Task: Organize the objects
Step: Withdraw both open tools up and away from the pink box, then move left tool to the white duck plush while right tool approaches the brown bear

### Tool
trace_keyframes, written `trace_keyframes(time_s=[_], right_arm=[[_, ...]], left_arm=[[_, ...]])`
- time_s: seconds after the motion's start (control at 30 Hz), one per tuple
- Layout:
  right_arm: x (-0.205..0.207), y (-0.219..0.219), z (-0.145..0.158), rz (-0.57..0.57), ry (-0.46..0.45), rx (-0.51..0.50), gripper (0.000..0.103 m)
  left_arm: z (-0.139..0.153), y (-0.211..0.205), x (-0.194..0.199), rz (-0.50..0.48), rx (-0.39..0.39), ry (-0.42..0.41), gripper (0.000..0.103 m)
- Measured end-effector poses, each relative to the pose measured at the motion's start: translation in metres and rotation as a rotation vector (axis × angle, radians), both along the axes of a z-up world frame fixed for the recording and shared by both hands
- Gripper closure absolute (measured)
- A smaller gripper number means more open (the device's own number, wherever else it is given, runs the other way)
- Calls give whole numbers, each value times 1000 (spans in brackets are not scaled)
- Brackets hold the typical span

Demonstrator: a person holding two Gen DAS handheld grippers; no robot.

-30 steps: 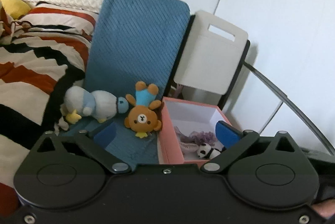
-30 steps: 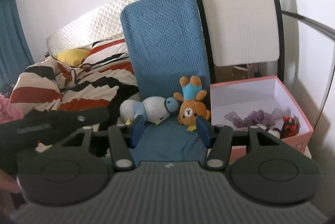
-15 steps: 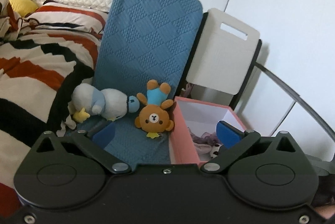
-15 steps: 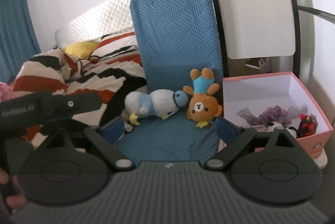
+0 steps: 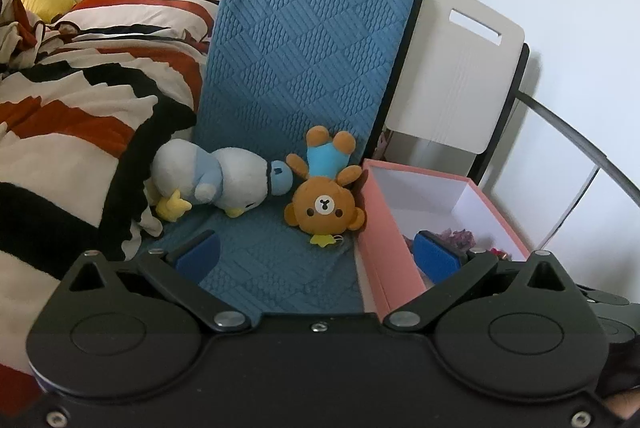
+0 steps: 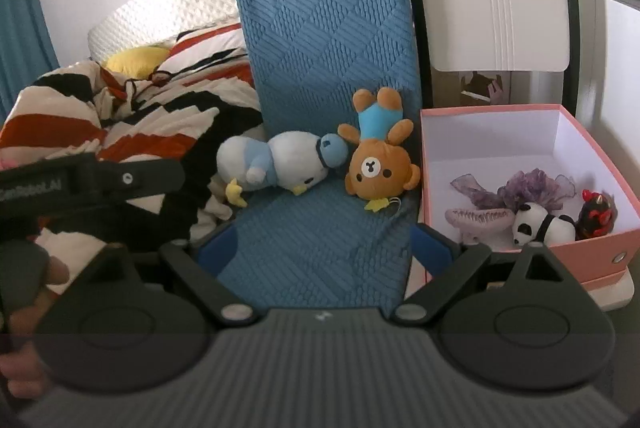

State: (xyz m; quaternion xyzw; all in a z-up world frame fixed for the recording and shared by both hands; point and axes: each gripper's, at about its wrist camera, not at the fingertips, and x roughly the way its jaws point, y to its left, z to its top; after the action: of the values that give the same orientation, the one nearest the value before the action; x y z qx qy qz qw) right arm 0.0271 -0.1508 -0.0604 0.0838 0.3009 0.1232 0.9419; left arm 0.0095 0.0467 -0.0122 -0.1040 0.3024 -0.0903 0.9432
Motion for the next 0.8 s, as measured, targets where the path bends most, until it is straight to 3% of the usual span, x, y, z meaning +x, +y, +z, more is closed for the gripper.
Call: trace_keyframes(time_s=[0.33, 0.8], right_arm=[[18, 3, -8, -2, 21, -9, 8], [57, 11, -15, -6, 2, 2, 8]], left_arm=[[-11, 1, 21, -16, 1, 25, 0], [-27, 2, 73, -57, 85, 50, 0]])
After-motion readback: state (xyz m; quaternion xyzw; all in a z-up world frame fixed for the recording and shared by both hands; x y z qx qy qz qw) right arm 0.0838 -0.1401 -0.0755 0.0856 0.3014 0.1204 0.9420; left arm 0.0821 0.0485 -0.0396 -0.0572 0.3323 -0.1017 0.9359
